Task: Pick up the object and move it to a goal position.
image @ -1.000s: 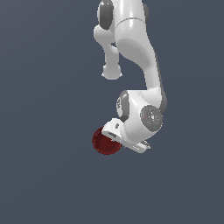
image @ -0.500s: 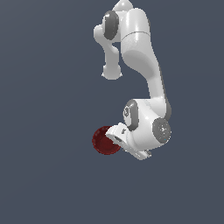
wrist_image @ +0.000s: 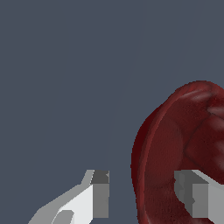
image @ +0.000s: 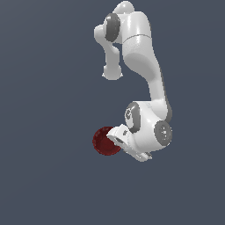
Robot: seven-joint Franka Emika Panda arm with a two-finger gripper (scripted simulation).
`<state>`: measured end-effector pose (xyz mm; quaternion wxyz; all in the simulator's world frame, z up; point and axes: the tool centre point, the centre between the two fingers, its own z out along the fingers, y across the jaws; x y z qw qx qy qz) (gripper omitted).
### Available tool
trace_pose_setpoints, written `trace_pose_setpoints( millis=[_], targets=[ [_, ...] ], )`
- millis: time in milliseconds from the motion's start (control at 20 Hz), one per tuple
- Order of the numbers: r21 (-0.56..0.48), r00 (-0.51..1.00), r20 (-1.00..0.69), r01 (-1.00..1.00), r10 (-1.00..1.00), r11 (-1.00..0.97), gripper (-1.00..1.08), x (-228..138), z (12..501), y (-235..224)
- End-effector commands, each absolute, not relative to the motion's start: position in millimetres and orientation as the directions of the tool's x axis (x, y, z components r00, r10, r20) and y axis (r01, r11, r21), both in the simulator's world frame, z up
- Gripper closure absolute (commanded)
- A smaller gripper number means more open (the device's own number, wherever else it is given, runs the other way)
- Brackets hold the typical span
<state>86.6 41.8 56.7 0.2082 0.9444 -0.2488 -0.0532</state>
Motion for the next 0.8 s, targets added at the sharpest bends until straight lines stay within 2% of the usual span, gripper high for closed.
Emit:
trace_pose_setpoints(
  millis=[0, 350, 400, 750],
  targets=[
    [0.421, 0.870, 0.003, -0.449, -0.493, -0.788, -0.20, 84.9, 50.1, 38.8],
    [0.422, 0.869, 0.005, -0.450, -0.495, -0.787, -0.20, 80.5, 32.4, 31.4],
    [0.422, 0.869, 0.005, -0.450, -0.495, -0.787, 1.08, 80.5, 32.4, 31.4],
    [0.422, 0.869, 0.005, -0.450, -0.495, -0.787, 1.08, 80.5, 32.4, 31.4]
  ],
)
